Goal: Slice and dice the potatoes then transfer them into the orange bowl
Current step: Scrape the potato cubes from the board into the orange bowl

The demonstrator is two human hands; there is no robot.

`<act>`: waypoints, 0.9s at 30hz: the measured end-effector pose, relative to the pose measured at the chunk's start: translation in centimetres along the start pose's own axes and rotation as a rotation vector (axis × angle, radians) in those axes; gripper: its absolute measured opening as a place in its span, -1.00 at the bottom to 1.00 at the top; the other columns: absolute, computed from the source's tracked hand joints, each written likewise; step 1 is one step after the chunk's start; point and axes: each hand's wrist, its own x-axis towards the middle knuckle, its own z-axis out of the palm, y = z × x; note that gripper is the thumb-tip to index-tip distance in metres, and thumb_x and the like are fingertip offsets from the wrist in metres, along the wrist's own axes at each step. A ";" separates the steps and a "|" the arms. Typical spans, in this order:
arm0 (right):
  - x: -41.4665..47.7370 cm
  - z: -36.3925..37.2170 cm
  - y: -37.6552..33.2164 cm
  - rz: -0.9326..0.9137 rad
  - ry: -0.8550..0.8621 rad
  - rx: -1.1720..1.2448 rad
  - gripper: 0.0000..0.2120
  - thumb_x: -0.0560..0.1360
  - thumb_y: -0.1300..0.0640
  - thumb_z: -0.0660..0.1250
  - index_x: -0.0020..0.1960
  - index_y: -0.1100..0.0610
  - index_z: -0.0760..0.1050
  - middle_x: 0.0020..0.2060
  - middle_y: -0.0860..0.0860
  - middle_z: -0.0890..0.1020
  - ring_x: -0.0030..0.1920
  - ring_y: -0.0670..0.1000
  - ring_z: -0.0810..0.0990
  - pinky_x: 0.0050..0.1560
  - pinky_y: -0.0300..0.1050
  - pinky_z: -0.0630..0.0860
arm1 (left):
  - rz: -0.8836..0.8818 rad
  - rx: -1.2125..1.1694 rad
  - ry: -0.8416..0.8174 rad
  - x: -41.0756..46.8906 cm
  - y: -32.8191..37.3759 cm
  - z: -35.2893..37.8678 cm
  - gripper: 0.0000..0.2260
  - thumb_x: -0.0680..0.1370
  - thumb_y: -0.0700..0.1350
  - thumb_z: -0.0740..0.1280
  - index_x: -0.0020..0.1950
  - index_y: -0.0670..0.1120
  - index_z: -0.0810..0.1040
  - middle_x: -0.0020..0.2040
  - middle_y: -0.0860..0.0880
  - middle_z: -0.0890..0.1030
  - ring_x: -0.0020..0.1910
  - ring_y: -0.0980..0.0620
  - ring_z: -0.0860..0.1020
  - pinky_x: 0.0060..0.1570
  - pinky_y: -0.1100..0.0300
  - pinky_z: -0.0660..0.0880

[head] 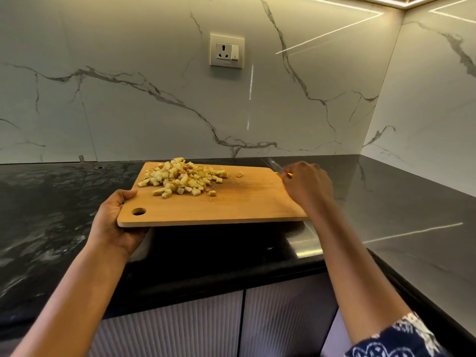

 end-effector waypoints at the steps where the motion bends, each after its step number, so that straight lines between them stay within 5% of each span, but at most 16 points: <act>1: -0.7 -0.2 -1.5 -0.063 -0.003 0.043 -0.73 0.61 0.09 0.16 0.13 0.12 0.60 -0.06 0.09 0.66 -0.18 0.06 0.56 -0.25 -0.15 0.40 | -0.005 -0.004 -0.004 -0.1 0.0 0.0 -0.90 0.57 -0.12 0.19 0.02 -0.14 0.39 -0.07 -0.09 0.51 -0.17 0.01 0.54 -0.24 0.14 0.58; 5: -2.6 0.3 -8.1 -0.341 -0.061 0.152 -0.73 0.59 0.12 0.19 0.22 0.11 0.56 -0.08 0.03 0.67 -0.28 -0.07 0.49 -0.35 -0.27 0.41 | -0.012 -0.020 -0.016 -0.5 0.0 0.0 -0.87 0.56 -0.12 0.20 0.08 -0.13 0.40 -0.09 -0.08 0.51 -0.18 0.01 0.54 -0.39 0.15 0.60; 8: -3.4 1.2 -12.0 -0.423 -0.041 0.134 -0.75 0.57 0.17 0.22 0.17 0.10 0.59 -0.12 0.05 0.65 -0.17 0.01 0.58 -0.21 -0.13 0.51 | 0.001 -0.009 -0.020 -0.9 0.1 0.3 -0.89 0.57 -0.13 0.19 0.06 -0.13 0.41 -0.12 -0.07 0.50 -0.21 0.01 0.52 -0.44 0.16 0.59; 12: -3.4 2.1 -12.9 -0.379 -0.044 0.046 -0.79 0.55 0.24 0.20 0.09 0.13 0.59 -0.09 0.07 0.64 -0.04 0.07 0.59 -0.20 -0.13 0.36 | 0.000 -0.029 -0.017 -1.2 0.2 0.1 -0.84 0.56 -0.14 0.20 0.12 -0.14 0.40 -0.09 -0.07 0.50 -0.20 0.01 0.52 -0.44 0.16 0.59; 18: -2.5 2.2 -9.3 -0.258 -0.069 0.029 -0.75 0.57 0.19 0.20 0.15 0.10 0.60 -0.06 0.06 0.65 -0.03 0.06 0.60 -0.14 -0.10 0.48 | 0.002 -0.030 -0.039 -1.1 0.3 -0.6 -0.86 0.56 -0.13 0.19 0.08 -0.14 0.41 -0.06 -0.09 0.52 -0.17 0.00 0.54 -0.38 0.17 0.60; 27: -1.7 -0.4 -5.4 -0.183 -0.037 0.085 -0.74 0.57 0.11 0.23 0.20 0.04 0.60 0.03 0.05 0.66 -0.03 0.09 0.61 -0.19 -0.18 0.35 | -0.023 0.000 -0.001 -1.0 0.6 -1.1 -0.88 0.56 -0.12 0.21 0.05 -0.13 0.41 -0.08 -0.08 0.52 -0.18 0.01 0.54 -0.44 0.17 0.59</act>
